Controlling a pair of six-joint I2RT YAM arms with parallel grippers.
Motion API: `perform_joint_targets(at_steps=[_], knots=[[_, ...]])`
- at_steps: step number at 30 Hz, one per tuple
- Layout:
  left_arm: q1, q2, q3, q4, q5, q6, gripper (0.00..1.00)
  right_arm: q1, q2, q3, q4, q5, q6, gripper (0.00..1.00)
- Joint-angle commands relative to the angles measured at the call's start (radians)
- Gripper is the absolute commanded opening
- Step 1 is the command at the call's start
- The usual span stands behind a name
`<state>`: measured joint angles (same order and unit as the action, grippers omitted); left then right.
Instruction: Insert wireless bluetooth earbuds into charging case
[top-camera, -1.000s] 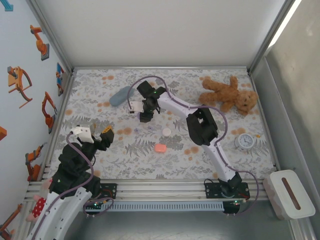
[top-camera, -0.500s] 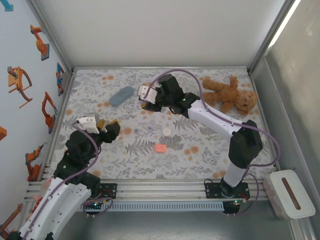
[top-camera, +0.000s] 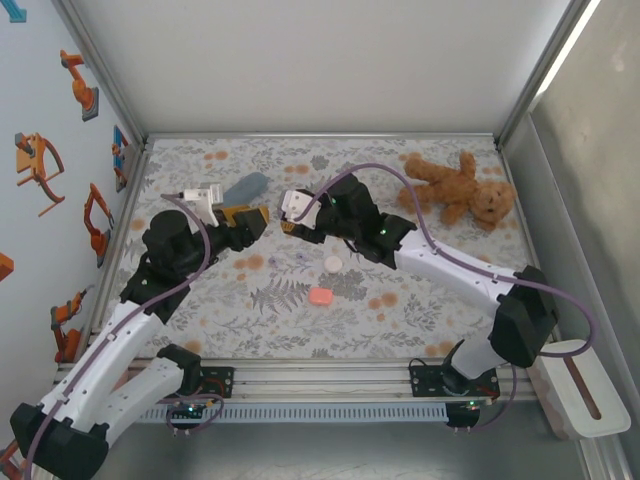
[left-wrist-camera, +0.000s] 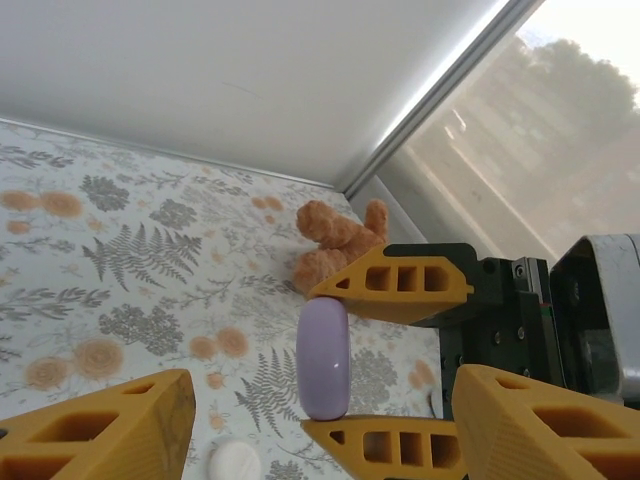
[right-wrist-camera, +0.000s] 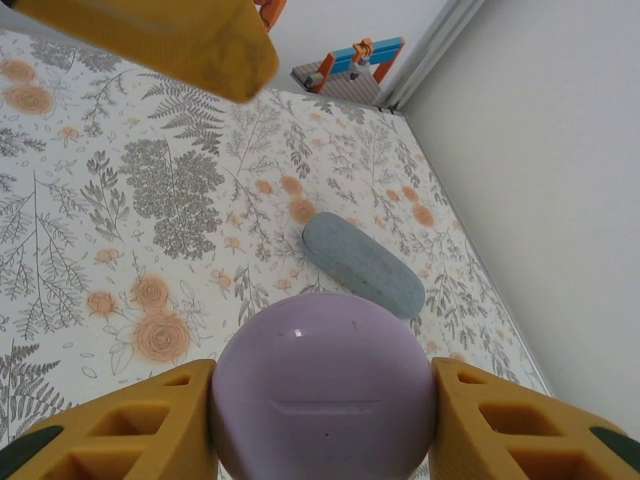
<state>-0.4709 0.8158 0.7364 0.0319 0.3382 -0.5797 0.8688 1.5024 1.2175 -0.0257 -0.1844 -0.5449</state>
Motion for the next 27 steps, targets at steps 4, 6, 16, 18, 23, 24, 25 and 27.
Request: perform_joint_targets(at_steps=[4, 6, 16, 18, 23, 24, 25, 27], knots=[[-0.011, 0.03, 0.022, 0.086, 0.087, -0.048, 0.67, 0.028, -0.044, -0.015, 0.076, 0.027, 0.029, 0.45], [-0.011, 0.041, 0.023, 0.084, 0.088, -0.045, 0.67, 0.033, -0.045, -0.012, 0.079, 0.029, 0.031, 0.45], [-0.022, 0.089, 0.022, 0.094, 0.12, -0.037, 0.63, 0.058, -0.041, 0.009, 0.088, 0.021, 0.043, 0.45], [-0.024, 0.097, 0.024, 0.092, 0.128, -0.031, 0.61, 0.06, -0.039, 0.012, 0.09, 0.022, 0.044, 0.45], [-0.026, 0.111, 0.035, 0.08, 0.14, -0.019, 0.51, 0.061, -0.04, 0.018, 0.095, 0.026, 0.042, 0.45], [-0.026, 0.114, 0.035, 0.08, 0.142, -0.019, 0.49, 0.061, -0.041, 0.017, 0.096, 0.028, 0.042, 0.45], [-0.026, 0.115, 0.036, 0.084, 0.146, -0.019, 0.47, 0.062, -0.039, 0.019, 0.096, 0.029, 0.042, 0.45], [-0.028, 0.121, 0.037, 0.083, 0.15, -0.017, 0.44, 0.062, -0.038, 0.019, 0.102, 0.031, 0.042, 0.45]])
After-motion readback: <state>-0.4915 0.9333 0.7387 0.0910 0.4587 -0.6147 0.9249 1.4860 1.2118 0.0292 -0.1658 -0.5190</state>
